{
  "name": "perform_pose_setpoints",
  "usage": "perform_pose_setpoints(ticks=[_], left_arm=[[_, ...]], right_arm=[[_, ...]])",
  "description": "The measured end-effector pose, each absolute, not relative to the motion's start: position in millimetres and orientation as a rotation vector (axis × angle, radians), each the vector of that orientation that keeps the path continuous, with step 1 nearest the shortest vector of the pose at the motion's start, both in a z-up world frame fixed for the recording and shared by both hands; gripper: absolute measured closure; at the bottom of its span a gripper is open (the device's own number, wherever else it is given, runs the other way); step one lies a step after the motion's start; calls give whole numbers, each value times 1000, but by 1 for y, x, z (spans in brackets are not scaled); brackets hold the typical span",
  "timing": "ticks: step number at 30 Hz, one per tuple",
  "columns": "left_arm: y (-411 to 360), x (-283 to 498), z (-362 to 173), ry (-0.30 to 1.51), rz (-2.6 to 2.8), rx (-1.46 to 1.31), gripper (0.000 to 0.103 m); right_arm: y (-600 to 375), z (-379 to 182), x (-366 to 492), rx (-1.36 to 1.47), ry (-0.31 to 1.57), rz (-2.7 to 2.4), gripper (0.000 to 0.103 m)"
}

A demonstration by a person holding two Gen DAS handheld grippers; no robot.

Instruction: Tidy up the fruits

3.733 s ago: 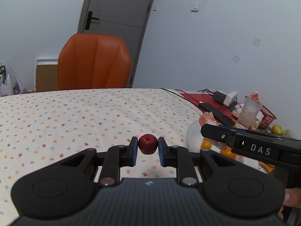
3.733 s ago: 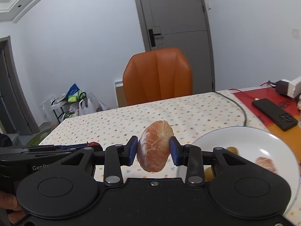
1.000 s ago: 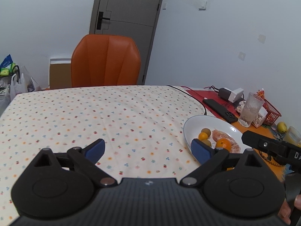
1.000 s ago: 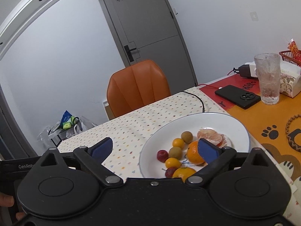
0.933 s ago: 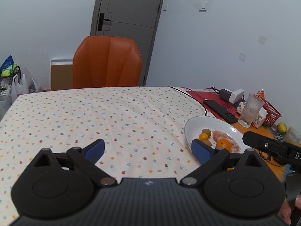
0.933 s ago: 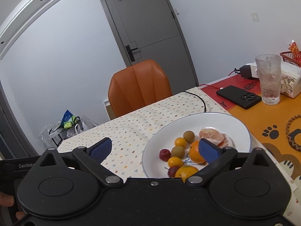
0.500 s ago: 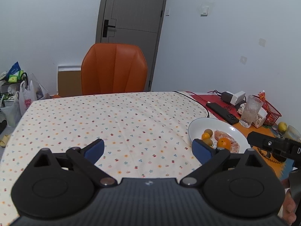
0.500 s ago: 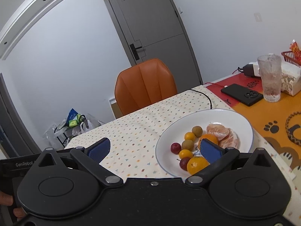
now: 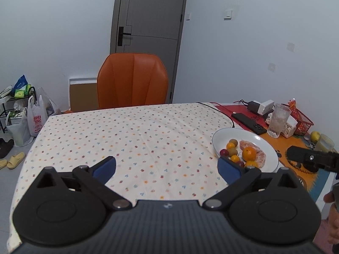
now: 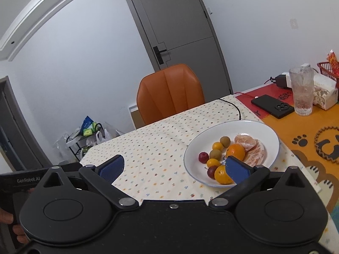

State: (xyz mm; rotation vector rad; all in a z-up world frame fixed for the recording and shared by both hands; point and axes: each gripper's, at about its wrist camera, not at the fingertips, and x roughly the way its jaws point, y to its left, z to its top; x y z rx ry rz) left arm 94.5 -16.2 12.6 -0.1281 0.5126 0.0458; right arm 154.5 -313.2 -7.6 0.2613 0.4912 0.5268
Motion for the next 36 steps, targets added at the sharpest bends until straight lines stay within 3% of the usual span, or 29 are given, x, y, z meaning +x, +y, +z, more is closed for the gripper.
perform_pose_setpoints(ticks=[36], left_arm=[[18,-18,22,469,101,-82,0]], right_arm=[[-349,11,67,181,523,526,0]])
